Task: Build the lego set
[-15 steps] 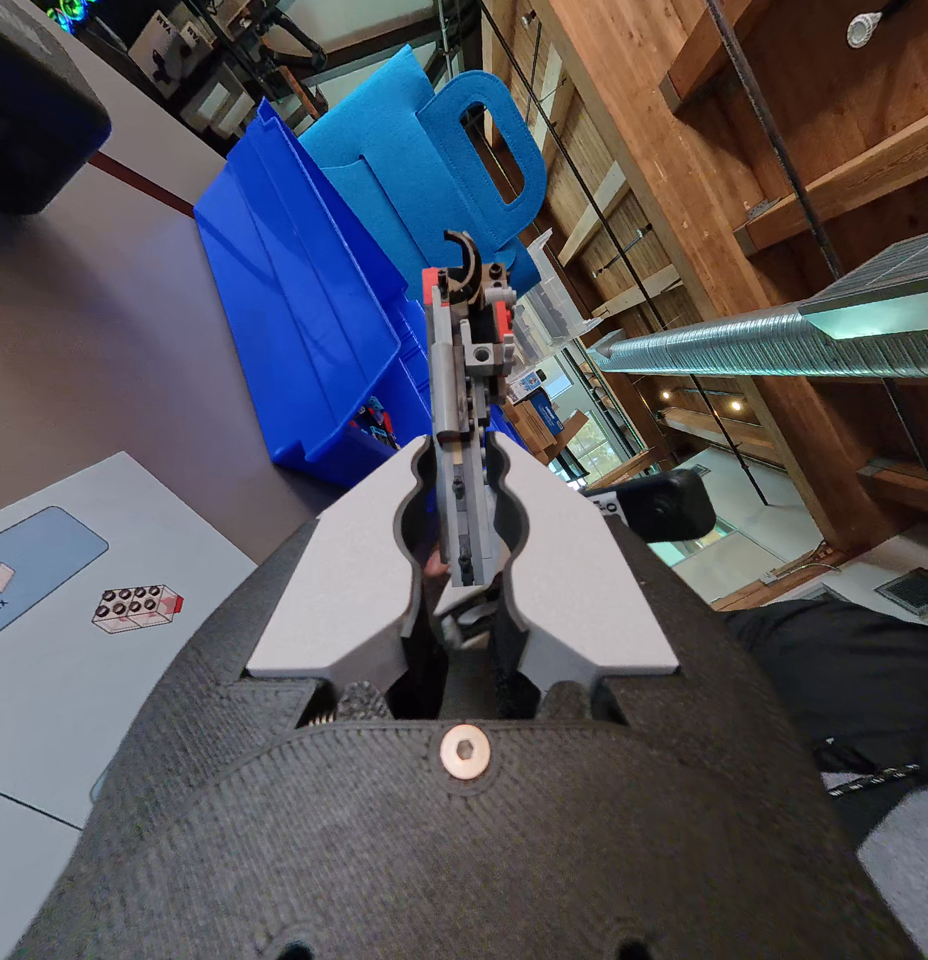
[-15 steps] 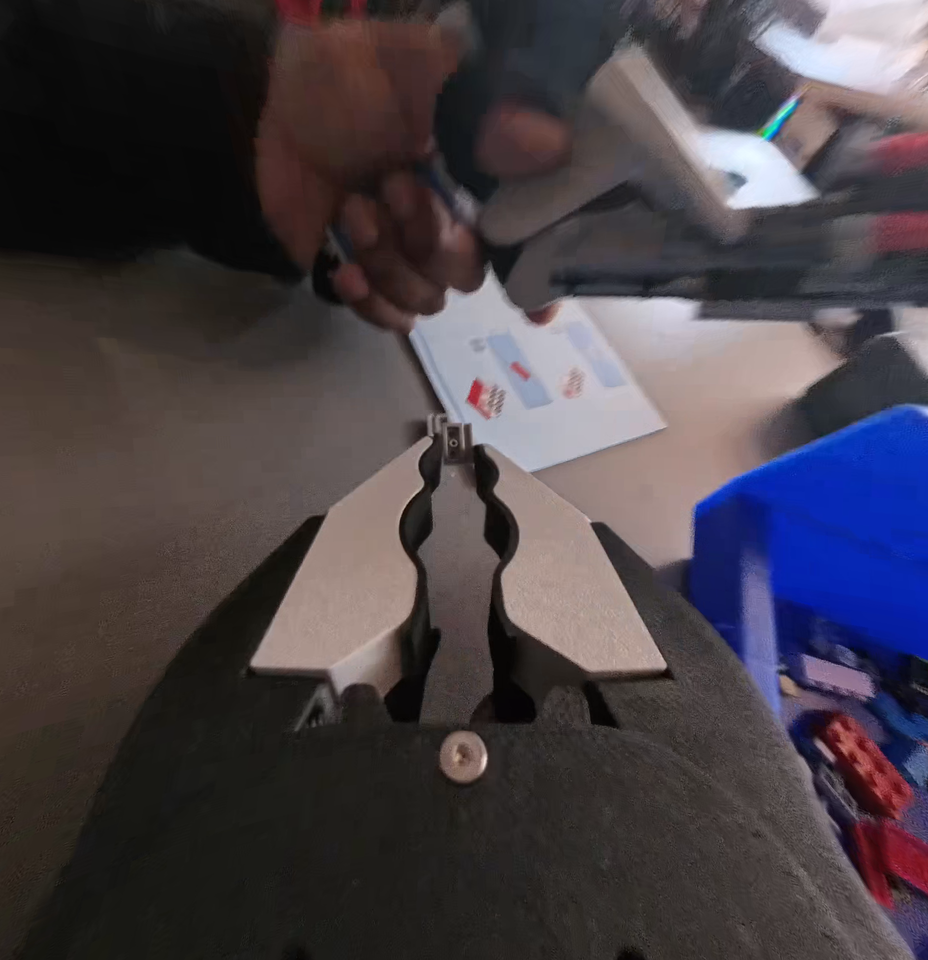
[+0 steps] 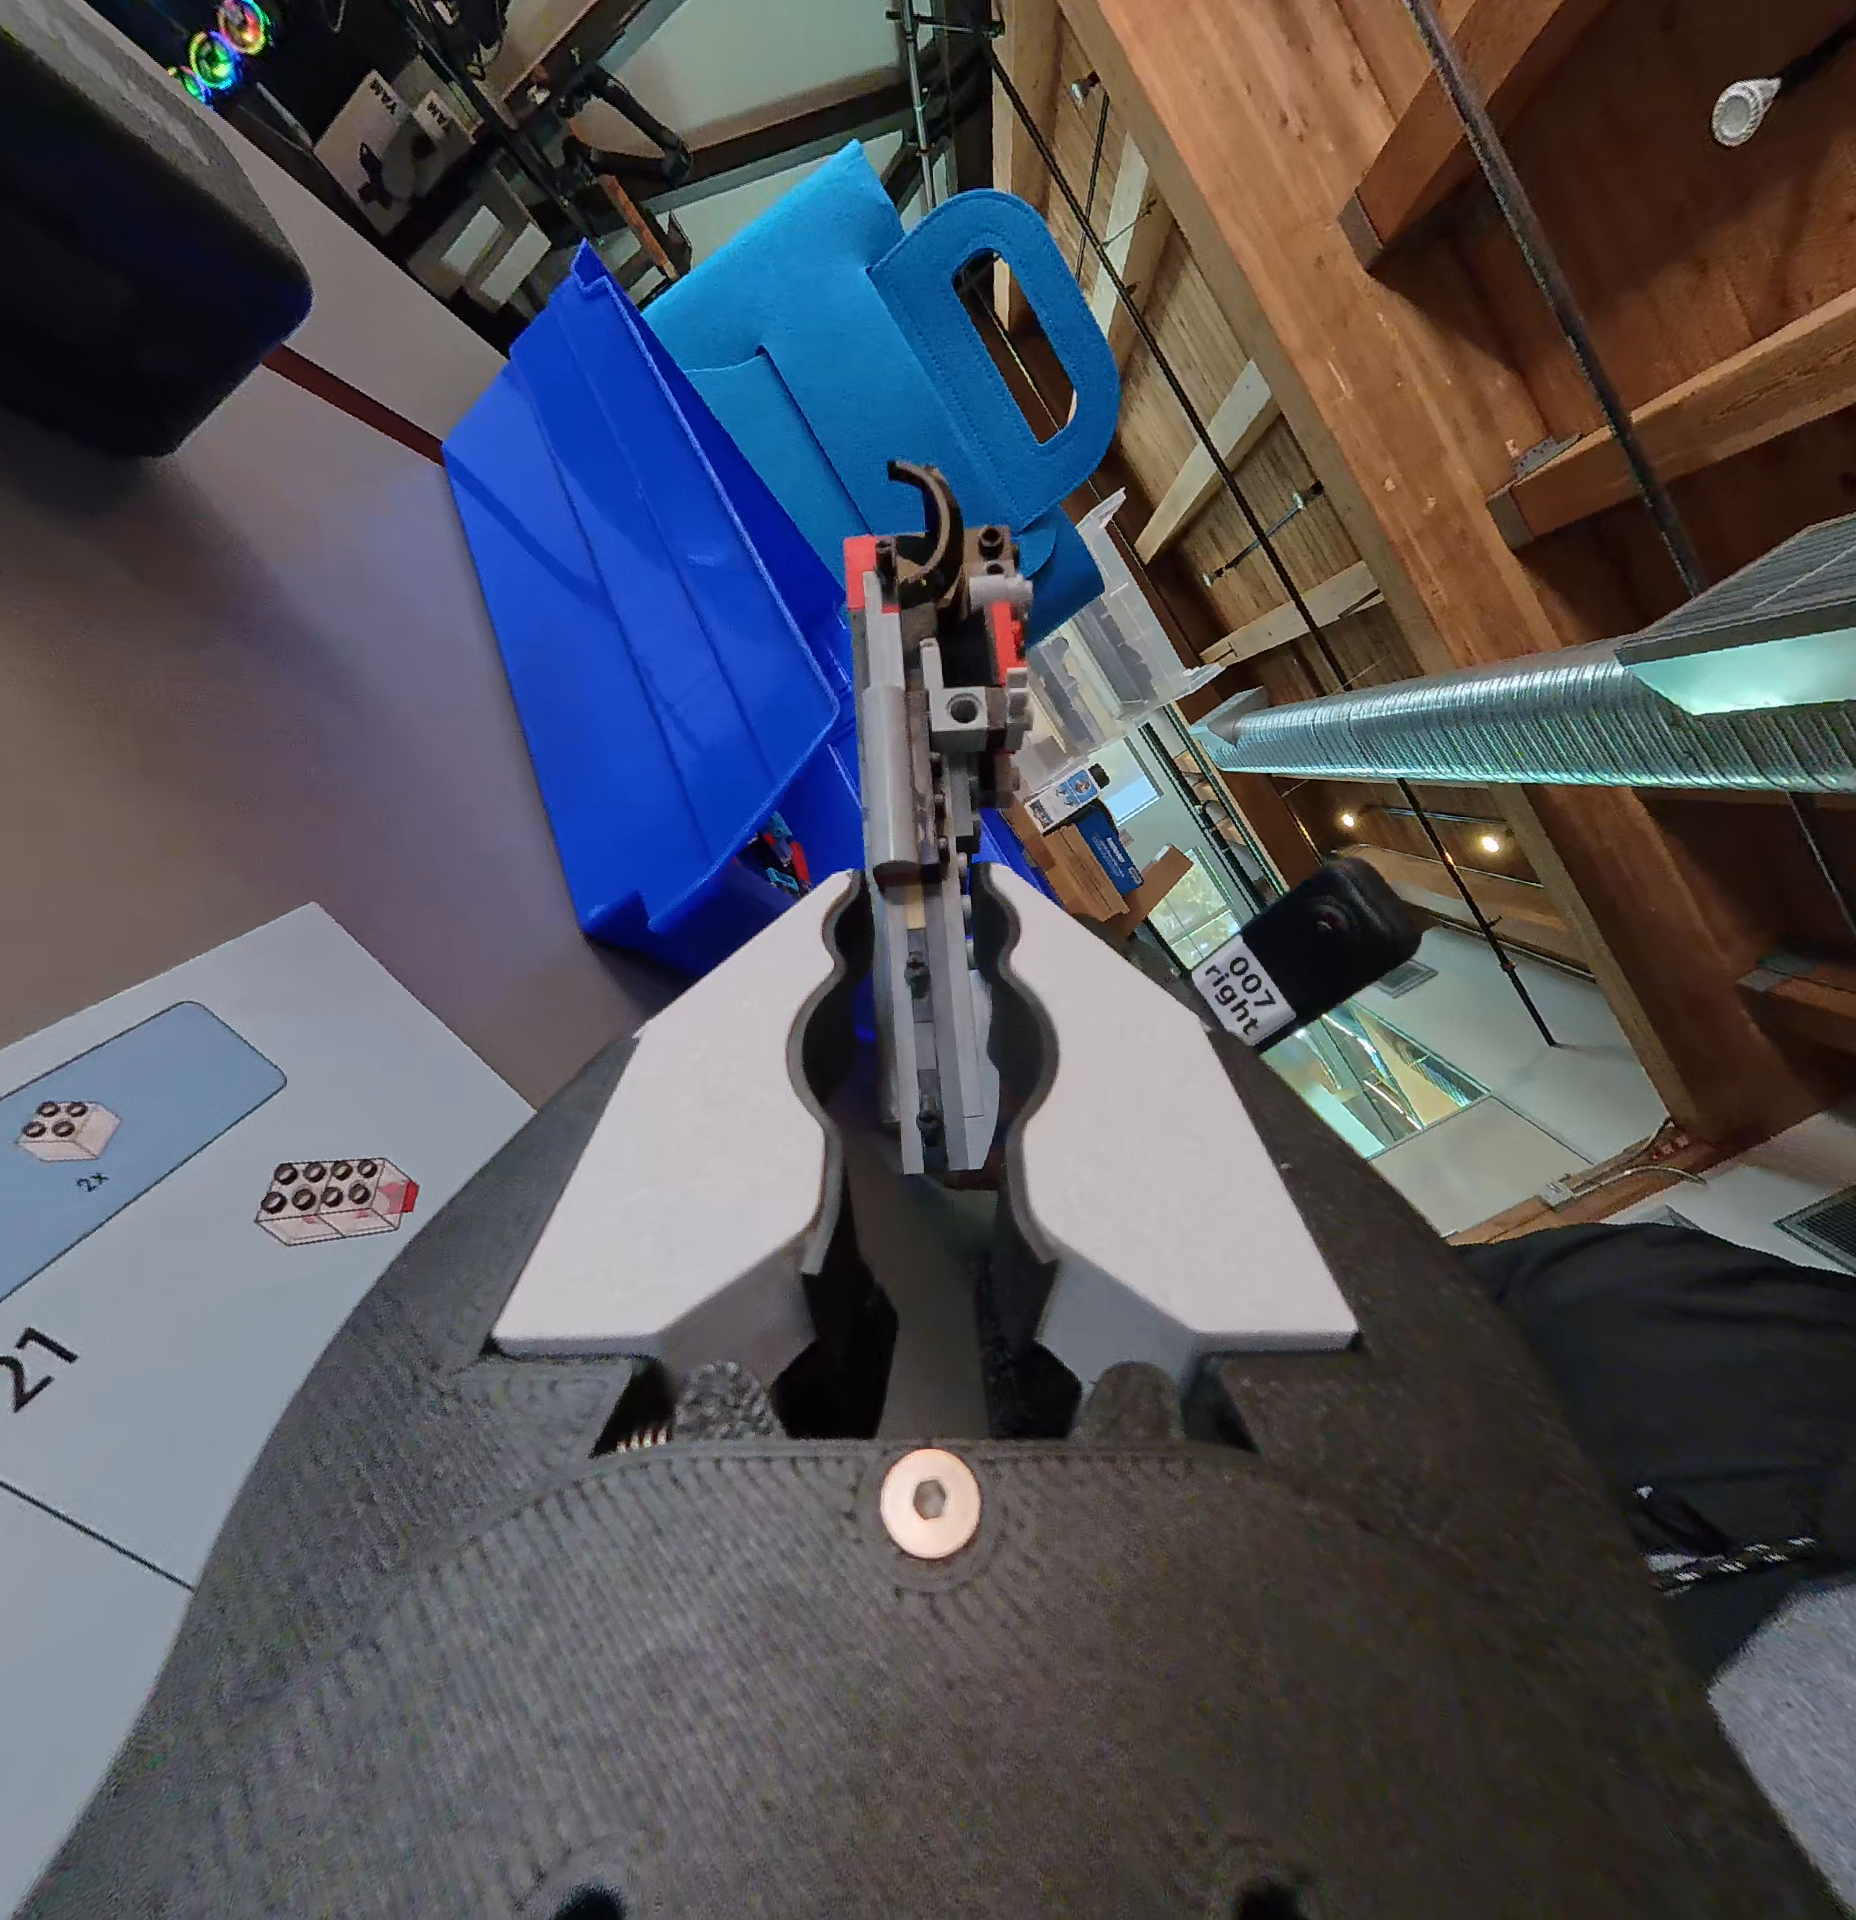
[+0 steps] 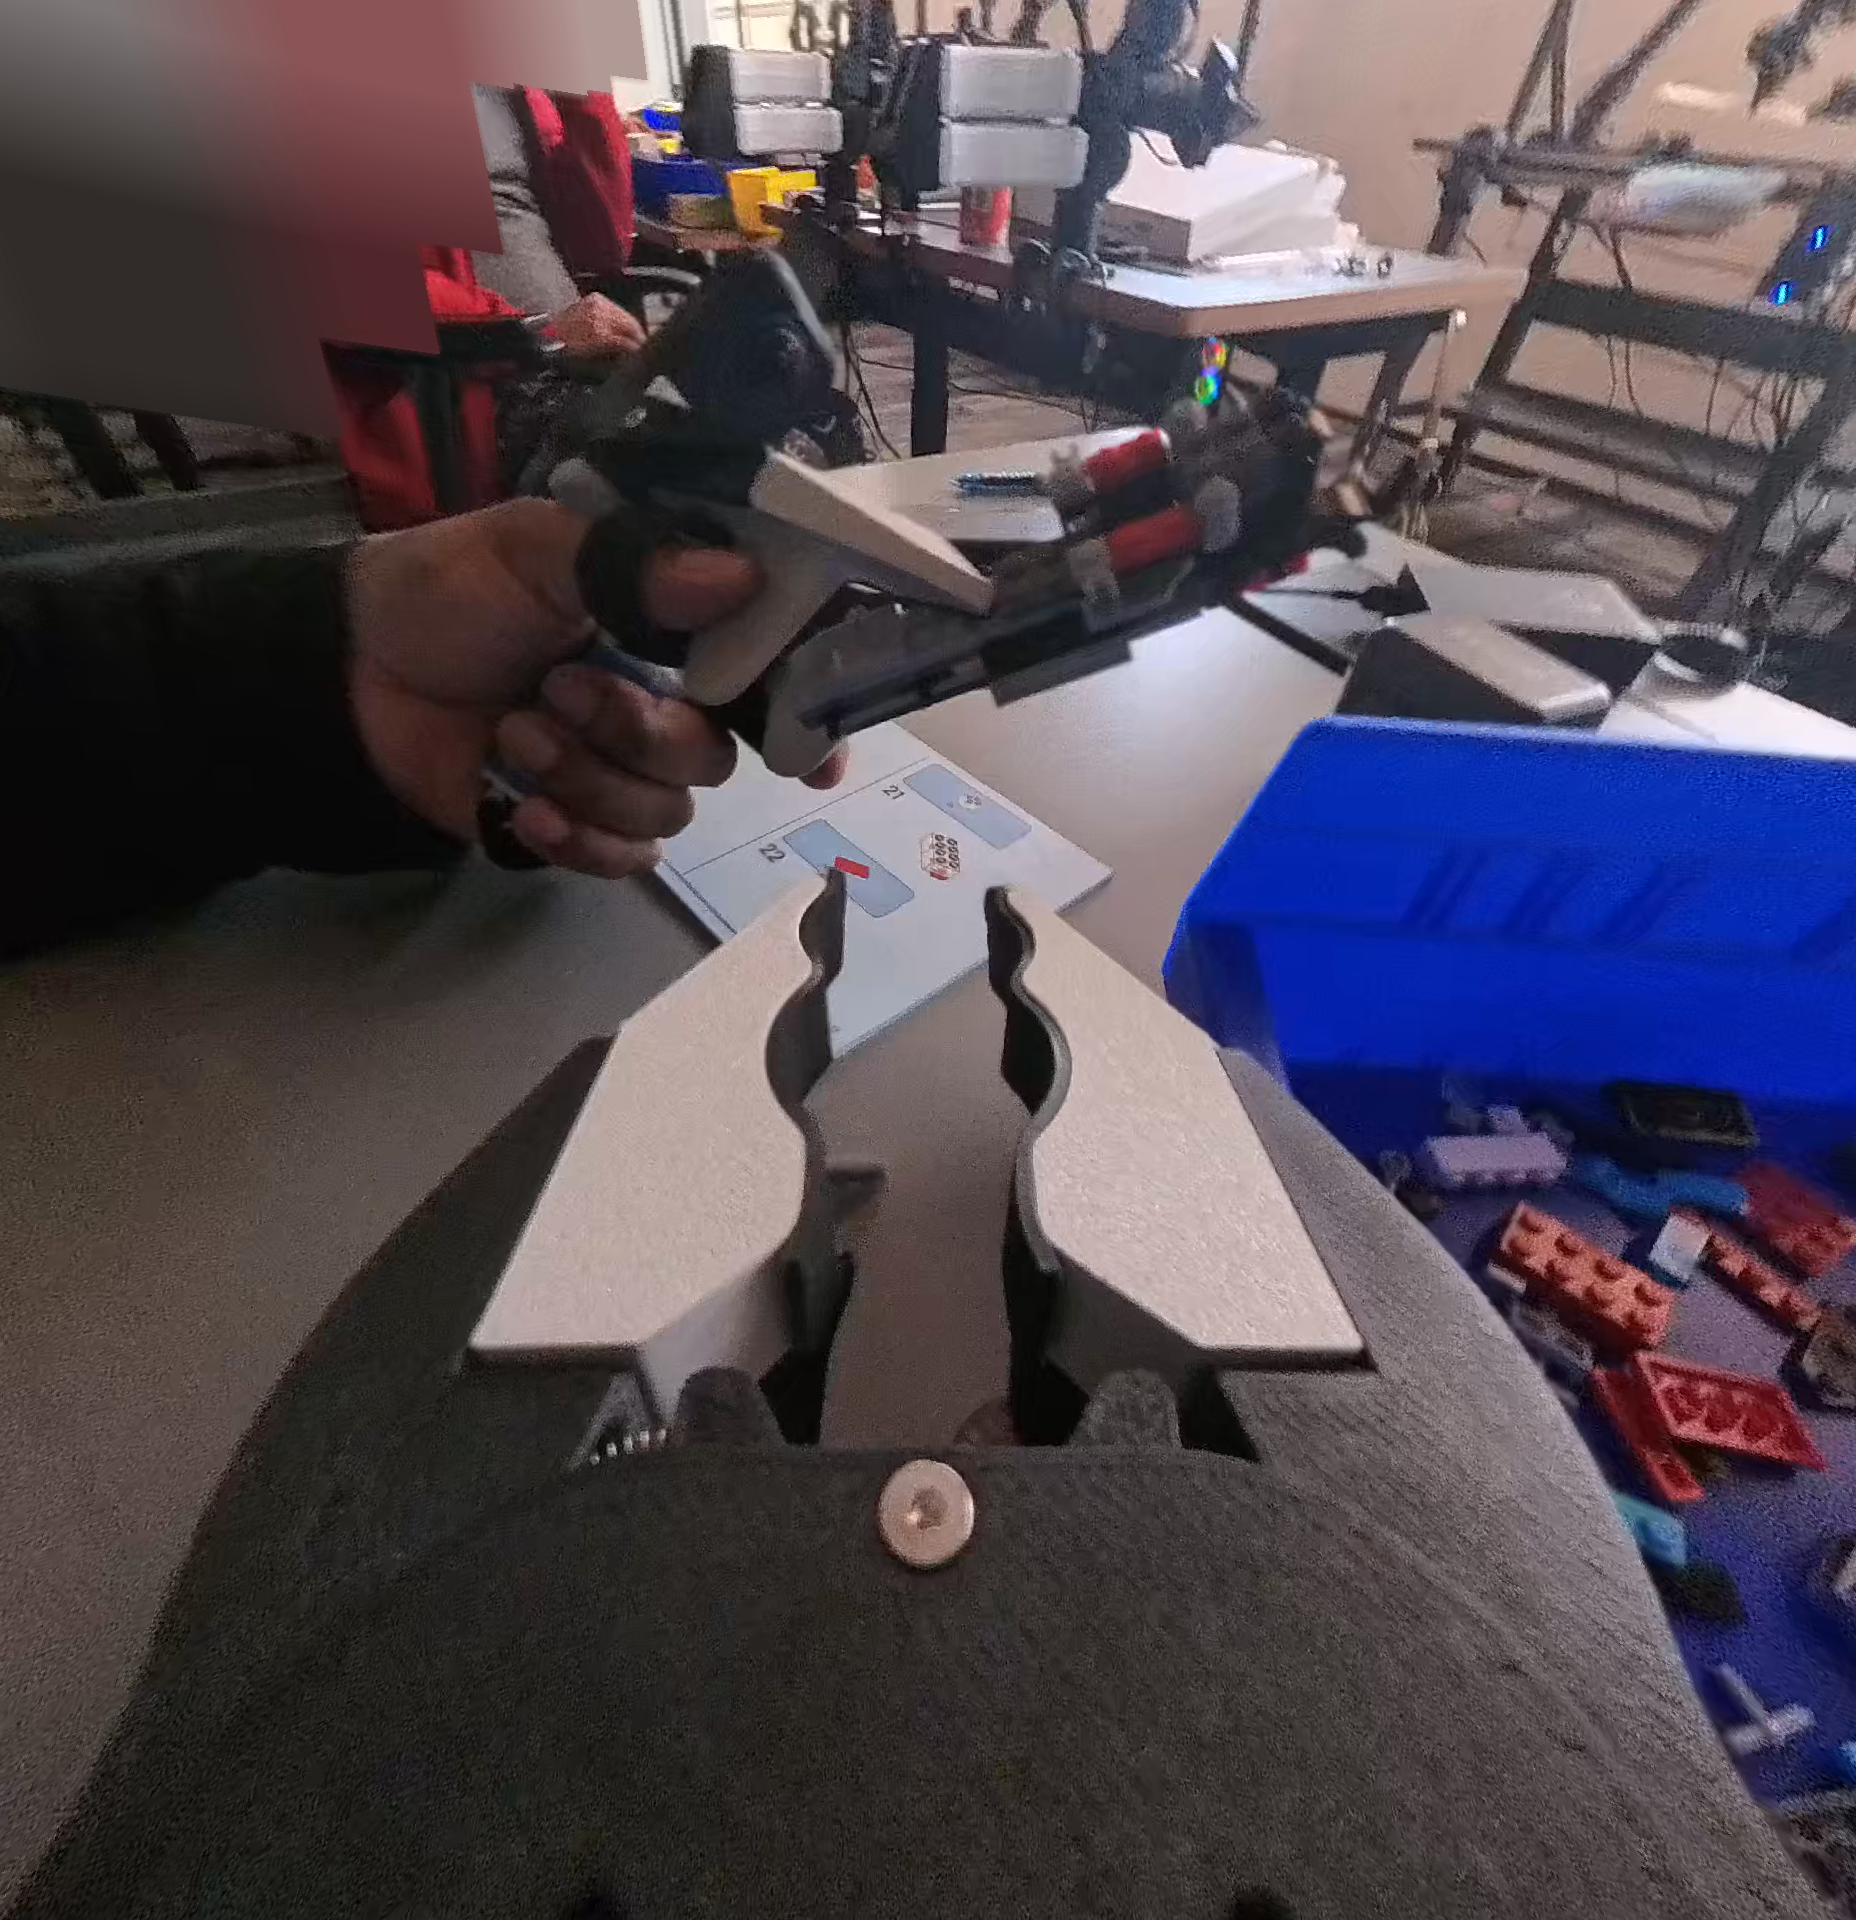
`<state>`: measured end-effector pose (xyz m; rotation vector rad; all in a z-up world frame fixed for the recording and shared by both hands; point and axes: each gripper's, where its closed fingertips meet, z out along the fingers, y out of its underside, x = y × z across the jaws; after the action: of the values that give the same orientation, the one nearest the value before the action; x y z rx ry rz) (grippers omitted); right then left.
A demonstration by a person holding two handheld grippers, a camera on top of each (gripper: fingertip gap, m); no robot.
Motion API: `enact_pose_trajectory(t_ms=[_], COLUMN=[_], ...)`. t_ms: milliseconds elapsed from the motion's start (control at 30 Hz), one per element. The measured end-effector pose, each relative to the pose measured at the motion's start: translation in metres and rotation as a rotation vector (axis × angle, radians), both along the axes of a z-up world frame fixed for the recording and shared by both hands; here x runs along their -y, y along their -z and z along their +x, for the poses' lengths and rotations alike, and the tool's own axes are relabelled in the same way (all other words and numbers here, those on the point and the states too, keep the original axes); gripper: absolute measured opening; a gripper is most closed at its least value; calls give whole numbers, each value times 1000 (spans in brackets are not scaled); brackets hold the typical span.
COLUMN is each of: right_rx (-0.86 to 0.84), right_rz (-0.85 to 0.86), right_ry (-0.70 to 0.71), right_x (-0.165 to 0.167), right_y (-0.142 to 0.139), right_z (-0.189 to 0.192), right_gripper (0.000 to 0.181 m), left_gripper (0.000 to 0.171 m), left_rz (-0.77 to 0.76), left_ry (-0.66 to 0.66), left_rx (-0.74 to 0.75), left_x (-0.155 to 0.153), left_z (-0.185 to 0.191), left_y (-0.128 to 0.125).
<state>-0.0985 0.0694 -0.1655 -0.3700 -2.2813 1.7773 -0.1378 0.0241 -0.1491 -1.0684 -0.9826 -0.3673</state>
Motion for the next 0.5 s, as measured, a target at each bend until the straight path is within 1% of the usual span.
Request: enact_pose_trajectory(t_ms=[67, 167, 367, 433, 500], right_rx=[66, 135, 218, 231, 208], right_rz=[12, 84, 316, 388, 448], right_ry=[11, 5, 3, 1, 5], right_x=[-2, -3, -12, -16, -21], right_y=[3, 17, 55, 64, 72], right_z=[-2, 0, 8, 13, 15], right_gripper=[27, 27, 29, 34, 40], left_gripper=[18, 18, 18, 18, 18], left_rz=[3, 8, 10, 8, 6], left_ry=[-1, -2, 1, 2, 1], left_rx=[4, 6, 8, 8, 7], left_x=[0, 1, 0, 0, 0], left_z=[0, 0, 0, 0, 0], left_y=[0, 0, 0, 0, 0])
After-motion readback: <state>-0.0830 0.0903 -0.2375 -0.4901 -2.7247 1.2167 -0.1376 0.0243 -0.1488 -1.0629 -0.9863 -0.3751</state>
